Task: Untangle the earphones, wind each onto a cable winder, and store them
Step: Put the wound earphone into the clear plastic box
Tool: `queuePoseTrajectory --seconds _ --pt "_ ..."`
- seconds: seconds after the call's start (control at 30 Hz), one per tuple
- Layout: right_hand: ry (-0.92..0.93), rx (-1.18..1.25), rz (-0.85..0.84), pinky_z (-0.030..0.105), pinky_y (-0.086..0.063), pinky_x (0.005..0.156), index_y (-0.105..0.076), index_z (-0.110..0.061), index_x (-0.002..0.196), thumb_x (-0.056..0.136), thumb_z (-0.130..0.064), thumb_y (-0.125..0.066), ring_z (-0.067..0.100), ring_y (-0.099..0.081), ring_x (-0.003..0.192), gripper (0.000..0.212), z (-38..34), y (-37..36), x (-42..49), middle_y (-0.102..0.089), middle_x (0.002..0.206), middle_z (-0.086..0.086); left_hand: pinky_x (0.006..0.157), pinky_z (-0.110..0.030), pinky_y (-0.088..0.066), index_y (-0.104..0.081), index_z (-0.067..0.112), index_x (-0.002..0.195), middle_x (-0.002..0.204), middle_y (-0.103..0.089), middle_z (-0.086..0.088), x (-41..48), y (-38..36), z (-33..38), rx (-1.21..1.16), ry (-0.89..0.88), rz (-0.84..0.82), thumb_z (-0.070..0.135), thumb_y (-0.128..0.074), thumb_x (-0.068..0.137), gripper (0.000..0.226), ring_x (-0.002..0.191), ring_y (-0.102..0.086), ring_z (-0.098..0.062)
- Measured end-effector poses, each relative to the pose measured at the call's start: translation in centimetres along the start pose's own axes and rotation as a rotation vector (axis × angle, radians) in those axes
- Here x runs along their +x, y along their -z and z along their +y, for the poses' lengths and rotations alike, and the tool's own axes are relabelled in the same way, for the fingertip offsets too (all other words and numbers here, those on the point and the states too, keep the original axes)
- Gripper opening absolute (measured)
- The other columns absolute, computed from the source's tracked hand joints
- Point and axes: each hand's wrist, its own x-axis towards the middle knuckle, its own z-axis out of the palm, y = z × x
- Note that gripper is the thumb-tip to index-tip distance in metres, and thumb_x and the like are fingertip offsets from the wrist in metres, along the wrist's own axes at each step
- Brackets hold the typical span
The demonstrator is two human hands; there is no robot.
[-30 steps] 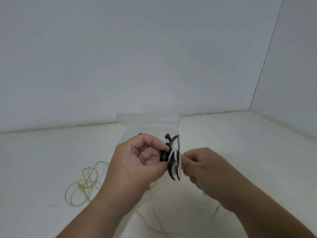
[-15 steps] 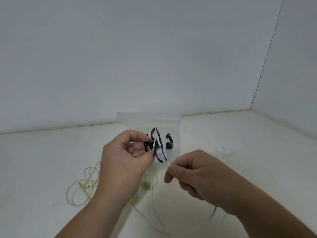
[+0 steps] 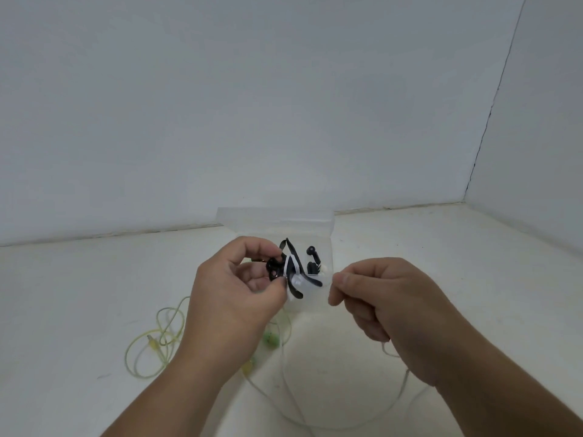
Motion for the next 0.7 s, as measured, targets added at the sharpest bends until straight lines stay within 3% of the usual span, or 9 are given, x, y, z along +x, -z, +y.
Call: queuePoseTrajectory --seconds 0.13,0.23,0.4,0.5,0.63,0.7 --pt "0.023 -0.074 -0.184 0.02 -0.025 0.043 -0.072 -0.01 0.066 0.095 -0.012 -0.057 0.012 -0.029 0.044 0.033 -0.2 -0.4 -0.4 -0.039 0.049 0.0 0.056 -0.022 -0.046 -0.069 0.033 0.086 0.065 -0.061 -0.002 -0.4 -0.1 -0.1 0.134 -0.064 0.026 0.004 -0.078 0.073 0.032 0.059 -0.052 -0.013" --pt "0.063 -0.135 -0.288 0.019 -0.026 0.045 -0.072 -0.007 0.073 0.097 -0.012 -0.057 0.012 -0.03 0.045 0.029 0.0 -1.0 -0.5 -0.041 0.049 0.0 0.061 -0.019 -0.05 -0.067 0.038 0.088 0.081 -0.067 0.012 -0.8 -0.4 0.0 0.251 -0.116 -0.003 0.01 -0.079 0.07 0.035 0.069 -0.061 -0.011" --pt "0.186 0.054 -0.08 0.022 -0.021 0.043 -0.071 -0.008 0.067 0.079 -0.021 -0.06 0.014 -0.025 0.046 0.021 -0.2 -0.1 -0.2 -0.036 0.049 0.003 0.066 -0.016 -0.047 -0.067 0.038 0.09 0.086 -0.068 0.015 -1.0 -0.5 0.0 0.298 -0.154 -0.091 0.006 -0.08 0.072 0.039 0.075 -0.059 -0.01" --pt "0.215 0.045 0.003 0.022 -0.023 0.043 -0.068 -0.01 0.063 0.076 -0.023 -0.057 0.016 -0.025 0.047 0.022 -0.3 0.5 -0.1 -0.035 0.051 0.004 0.068 -0.013 -0.045 -0.065 0.041 0.093 0.087 -0.069 0.015 -1.2 -0.5 0.4 0.241 -0.125 -0.178 0.003 -0.077 0.076 0.043 0.077 -0.058 -0.008" --pt "0.233 0.02 0.036 0.022 -0.023 0.043 -0.066 -0.012 0.06 0.077 -0.024 -0.056 0.017 -0.025 0.048 0.023 -0.2 0.4 0.0 -0.034 0.052 0.006 0.053 -0.011 -0.041 -0.064 0.036 0.091 0.087 -0.067 0.014 -1.6 -0.8 0.7 0.191 -0.091 -0.266 -0.002 -0.069 0.082 0.04 0.082 -0.062 -0.008" --pt "0.23 0.031 0.032 0.022 -0.024 0.044 -0.066 -0.011 0.061 0.077 -0.024 -0.056 0.017 -0.025 0.049 0.023 -0.2 0.4 0.0 -0.035 0.053 0.006 0.048 -0.015 -0.036 -0.064 0.034 0.09 0.088 -0.066 0.013 -1.6 -0.9 0.8 0.139 -0.06 -0.289 -0.005 -0.065 0.083 0.04 0.075 -0.062 -0.006"
